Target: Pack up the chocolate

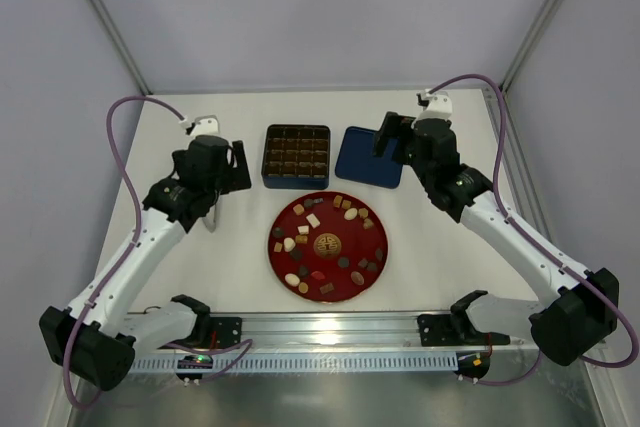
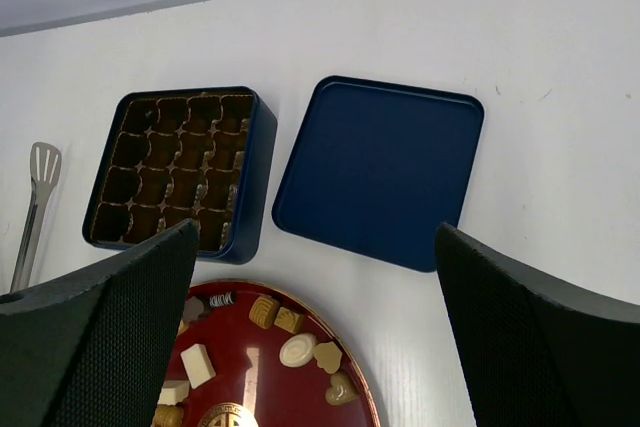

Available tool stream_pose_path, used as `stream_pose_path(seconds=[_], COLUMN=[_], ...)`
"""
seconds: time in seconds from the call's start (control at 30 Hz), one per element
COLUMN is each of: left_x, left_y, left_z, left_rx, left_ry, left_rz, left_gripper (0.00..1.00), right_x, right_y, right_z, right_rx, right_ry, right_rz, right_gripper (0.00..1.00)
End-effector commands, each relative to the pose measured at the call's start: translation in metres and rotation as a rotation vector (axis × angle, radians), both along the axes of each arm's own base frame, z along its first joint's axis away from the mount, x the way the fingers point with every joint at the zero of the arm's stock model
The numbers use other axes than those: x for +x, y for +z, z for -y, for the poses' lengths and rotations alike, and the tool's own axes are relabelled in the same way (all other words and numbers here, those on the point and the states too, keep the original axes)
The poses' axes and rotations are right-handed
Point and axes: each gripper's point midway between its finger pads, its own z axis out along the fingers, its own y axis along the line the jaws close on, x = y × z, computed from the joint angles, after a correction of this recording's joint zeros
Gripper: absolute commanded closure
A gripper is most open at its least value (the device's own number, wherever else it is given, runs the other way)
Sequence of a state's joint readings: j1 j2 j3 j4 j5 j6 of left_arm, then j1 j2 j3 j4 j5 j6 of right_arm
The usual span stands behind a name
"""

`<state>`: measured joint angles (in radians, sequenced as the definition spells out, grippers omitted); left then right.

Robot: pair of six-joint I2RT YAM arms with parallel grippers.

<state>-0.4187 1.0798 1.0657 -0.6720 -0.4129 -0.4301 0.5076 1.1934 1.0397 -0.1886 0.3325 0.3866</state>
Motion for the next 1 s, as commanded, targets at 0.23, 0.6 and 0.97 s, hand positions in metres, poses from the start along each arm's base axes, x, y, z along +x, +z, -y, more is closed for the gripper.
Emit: stream_pose_path(seconds=[0.23, 0.6, 0.97], left_x=[0.015, 0.032, 0.056], left_y=[-0.041, -0.116, -0.174], left_z=[-0.053, -0.067, -0.098], left_rx=[-0.031, -0.111, -0.066], left_ry=[0.234, 0.224, 0.265], left_rz=[-0.193, -0.397, -0.526], left_gripper=[0.0, 0.0, 0.0], right_x=[-0.003, -0.009, -0.012], right_y=[0.015, 0.004, -0.009], right_z=[-0.01, -0.03, -0.035], right_rx=[-0.008, 0.045, 0.063], right_ry=[0.082, 0.174, 0.197], right_rz=[0.032, -0.002, -0.018], right_gripper=[0.0, 0.0, 0.0])
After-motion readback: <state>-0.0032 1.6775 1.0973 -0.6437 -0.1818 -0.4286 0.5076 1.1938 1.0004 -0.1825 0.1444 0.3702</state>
